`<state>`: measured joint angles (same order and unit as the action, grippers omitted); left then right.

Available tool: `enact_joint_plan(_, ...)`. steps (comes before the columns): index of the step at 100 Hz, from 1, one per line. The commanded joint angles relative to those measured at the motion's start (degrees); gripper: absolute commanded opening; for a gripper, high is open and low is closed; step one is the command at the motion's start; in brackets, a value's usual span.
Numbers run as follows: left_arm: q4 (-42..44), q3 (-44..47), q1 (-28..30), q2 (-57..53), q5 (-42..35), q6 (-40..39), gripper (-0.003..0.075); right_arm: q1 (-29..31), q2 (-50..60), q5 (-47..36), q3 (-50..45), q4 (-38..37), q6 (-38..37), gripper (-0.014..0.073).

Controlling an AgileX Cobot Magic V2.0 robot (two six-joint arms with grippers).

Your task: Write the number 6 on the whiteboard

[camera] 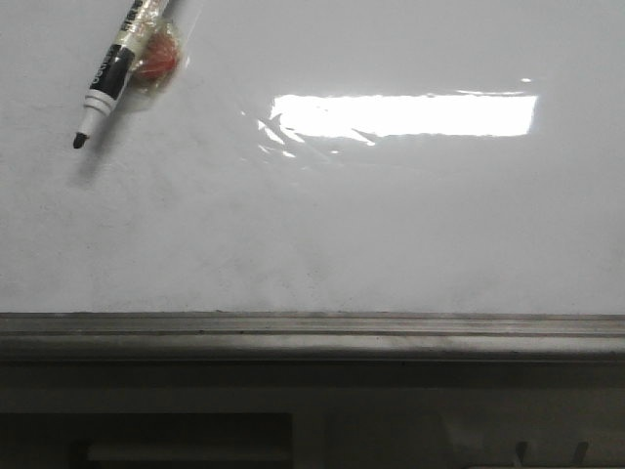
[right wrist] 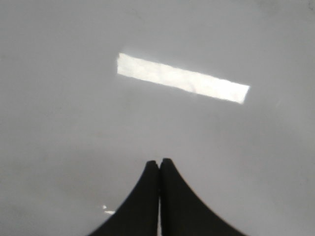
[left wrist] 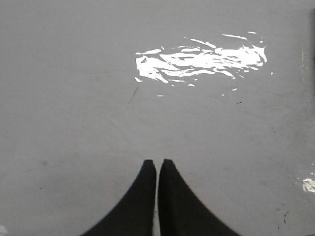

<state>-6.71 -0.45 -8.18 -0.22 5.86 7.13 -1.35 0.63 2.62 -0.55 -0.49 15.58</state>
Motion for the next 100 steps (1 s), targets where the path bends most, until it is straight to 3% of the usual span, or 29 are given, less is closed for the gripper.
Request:
enact_joint_plan(1,-0.5,2.7,0.2,-1.8,-4.1,-0.1,-0.002,0.3,1.0,-4.8,-1.3,-0.5,0.1,-0.0066)
enact_joint_plan(81,-0.5,2.7,0.2,-1.8,-4.2,-0.1,-0.002,0.3,1.0,-5.7,-1.3,-0.5,0.1,-0.0066)
enact_joint_plan(100,-4.9,2.7,0.2,-1.8,-4.9,-0.2,-0.002,0.3,1.0,-5.7,-1.3,9.0,0.1,-0.0066)
